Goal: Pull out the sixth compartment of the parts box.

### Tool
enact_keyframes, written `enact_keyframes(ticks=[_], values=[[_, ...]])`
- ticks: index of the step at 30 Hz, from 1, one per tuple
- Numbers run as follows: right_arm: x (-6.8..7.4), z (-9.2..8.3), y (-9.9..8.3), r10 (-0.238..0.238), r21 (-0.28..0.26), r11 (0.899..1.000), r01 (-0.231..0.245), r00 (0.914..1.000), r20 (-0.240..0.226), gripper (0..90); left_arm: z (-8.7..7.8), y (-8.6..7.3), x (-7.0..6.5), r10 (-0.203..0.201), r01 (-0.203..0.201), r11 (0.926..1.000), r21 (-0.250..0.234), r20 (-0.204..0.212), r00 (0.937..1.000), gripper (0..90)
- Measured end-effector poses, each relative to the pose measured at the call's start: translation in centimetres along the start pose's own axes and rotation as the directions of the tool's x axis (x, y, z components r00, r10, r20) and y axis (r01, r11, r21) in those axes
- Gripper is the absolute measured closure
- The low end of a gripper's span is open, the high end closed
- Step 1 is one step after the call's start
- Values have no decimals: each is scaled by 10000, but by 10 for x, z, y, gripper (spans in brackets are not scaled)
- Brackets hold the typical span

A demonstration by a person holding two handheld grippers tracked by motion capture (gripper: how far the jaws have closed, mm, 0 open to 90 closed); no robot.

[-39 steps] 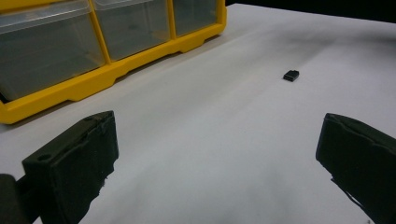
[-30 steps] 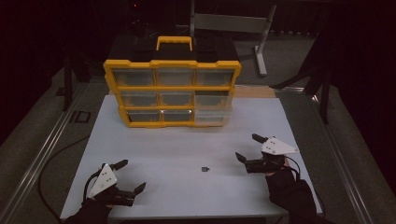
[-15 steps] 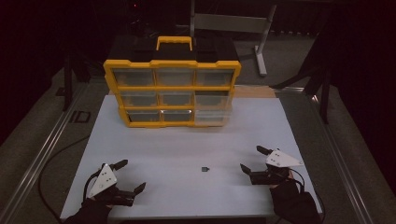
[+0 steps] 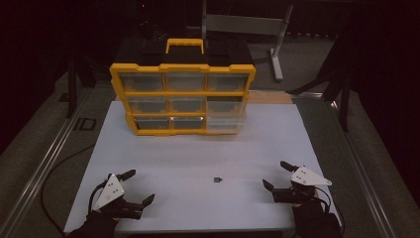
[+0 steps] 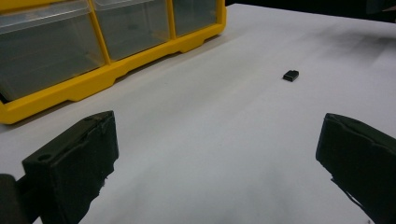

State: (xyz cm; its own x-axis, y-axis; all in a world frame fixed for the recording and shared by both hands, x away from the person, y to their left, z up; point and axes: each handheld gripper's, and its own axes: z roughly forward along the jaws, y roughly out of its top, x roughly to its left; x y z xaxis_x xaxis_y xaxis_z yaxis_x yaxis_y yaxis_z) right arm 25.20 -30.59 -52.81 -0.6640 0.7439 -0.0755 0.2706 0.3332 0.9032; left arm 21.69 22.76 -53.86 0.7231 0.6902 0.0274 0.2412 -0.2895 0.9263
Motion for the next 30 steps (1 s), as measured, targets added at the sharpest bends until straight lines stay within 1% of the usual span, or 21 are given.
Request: enact_keyframes(ticks=[1, 3, 6, 10, 11, 13, 16, 22, 30], values=[[-1, -1, -1, 66, -32, 10000, -66, 10000, 22, 86, 0, 0, 0, 3, -3, 10000, 0, 0, 10000, 0], [-1, -2, -3, 110, 76, 9999, -111, 9999, 50, 86, 0, 0, 0, 14, -14, 10000, 10, -1, 10000, 0], [2, -2, -2, -36, 5, 10000, 36, 10000, 77, 86, 0, 0, 0, 12, -12, 10000, 16, -2, 10000, 0], [3, 0, -2, -154, -247, 9996, 156, 9998, 97, 85, 0, 0, 0, 7, -7, 10000, 27, -8, 10000, 0], [3, 0, -2, -109, -245, 9996, 109, 9999, -13, 86, 0, 0, 0, 0, 0, 10000, 20, -4, 10000, 0], [5, 3, -2, -222, -159, 9996, 221, 9997, -34, 86, 1, 0, 0, 1, -1, 10000, 39, -1, 10000, 0], [7, 4, -2, -347, -183, 9992, 347, 9994, -12, 86, 1, 0, 0, -12, 12, 10000, 43, 0, 10000, 0], [8, 6, -2, -307, -130, 9995, 303, 9991, -282, 86, 1, 0, 0, -4, 4, 10000, 58, 4, 10000, 0], [7, 7, -2, -341, -197, 9992, 335, 9990, -283, 86, 1, -1, 1, -51, 51, 9999, 92, -19, 10000, 0]])
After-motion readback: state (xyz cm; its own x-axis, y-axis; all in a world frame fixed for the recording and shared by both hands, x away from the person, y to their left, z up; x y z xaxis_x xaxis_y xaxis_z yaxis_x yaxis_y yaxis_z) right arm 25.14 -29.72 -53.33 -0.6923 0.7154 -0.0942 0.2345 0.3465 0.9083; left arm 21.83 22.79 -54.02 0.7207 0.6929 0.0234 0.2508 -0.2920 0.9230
